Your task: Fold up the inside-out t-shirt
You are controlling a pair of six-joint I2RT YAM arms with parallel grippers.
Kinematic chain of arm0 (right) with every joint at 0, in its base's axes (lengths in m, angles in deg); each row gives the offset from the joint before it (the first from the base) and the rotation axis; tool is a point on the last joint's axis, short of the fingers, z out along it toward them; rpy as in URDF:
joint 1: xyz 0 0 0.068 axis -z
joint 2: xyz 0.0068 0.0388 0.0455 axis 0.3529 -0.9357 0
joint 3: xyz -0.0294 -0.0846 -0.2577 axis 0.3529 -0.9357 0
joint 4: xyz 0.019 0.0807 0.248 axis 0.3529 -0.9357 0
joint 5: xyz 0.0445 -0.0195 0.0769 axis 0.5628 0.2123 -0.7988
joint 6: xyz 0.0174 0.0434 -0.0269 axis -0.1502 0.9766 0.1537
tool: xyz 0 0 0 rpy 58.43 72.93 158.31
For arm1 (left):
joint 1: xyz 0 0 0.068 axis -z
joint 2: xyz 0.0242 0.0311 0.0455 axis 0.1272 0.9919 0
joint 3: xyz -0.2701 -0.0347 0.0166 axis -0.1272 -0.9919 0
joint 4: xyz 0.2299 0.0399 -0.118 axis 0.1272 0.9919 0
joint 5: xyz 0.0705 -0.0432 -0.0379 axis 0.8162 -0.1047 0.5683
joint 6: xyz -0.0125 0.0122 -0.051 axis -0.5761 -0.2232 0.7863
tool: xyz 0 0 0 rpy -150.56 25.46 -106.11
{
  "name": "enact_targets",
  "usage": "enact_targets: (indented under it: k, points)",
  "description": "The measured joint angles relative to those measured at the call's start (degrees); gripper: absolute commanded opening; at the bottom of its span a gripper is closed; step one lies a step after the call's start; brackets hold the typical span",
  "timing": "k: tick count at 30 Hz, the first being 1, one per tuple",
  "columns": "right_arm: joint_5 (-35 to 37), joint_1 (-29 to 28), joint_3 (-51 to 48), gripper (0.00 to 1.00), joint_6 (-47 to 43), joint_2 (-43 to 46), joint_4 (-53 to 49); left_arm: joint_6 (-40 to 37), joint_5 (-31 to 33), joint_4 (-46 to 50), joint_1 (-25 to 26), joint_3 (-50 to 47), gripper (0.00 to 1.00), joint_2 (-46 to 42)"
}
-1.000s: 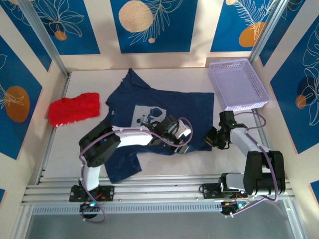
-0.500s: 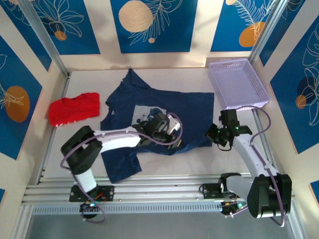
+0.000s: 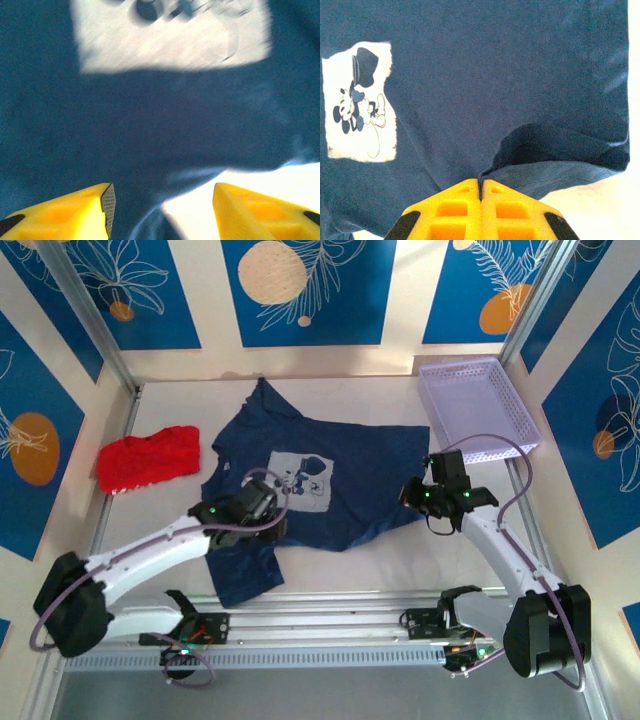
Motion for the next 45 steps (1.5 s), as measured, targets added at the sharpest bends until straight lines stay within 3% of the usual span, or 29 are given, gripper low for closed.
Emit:
enact_targets:
  k: [9, 13, 18, 27, 35, 41, 45]
  points:
    - [-0.72, -0.09, -0.07, 0.0, -2.21, 2.45, 2.25, 21.49, 1.31, 20.2, -0.46, -12.79, 0.6, -14.64]
    - [-1.84, -0.09, -0.15, 0.0, -2.67, 3.08, 3.45, 26.27, 1.05, 24.09, -0.46, -13.79, 0.61, -15.08]
    - [-2.78, 0.85, -0.87, 0.0, -3.34, 3.08, 4.15, 27.17, -0.94, 22.05, -0.72, -15.32, 0.6, -10.54]
    - [-3.28, 1.49, -0.96, 0.0, -3.48, 3.08, 4.09, 26.12, -4.76, 16.13, -1.55, -16.28, 0.35, -5.64]
    - [-3.23, 1.53, -0.96, 0.0, -3.65, 3.72, 3.69, 25.55, -4.66, 16.17, -1.66, -16.94, 0.01, -6.8]
    - [-2.78, 2.1, -0.92, 0.0, -3.72, 3.72, 3.15, 24.57, -3.93, 16.68, -1.79, -17.07, 0.0, -9.7]
    - [-2.38, 5.01, -0.11, 0.0, -3.65, 3.72, 2.23, 20.06, 1.44, 17.2, -1.84, -11.15, 0.0, -11.85]
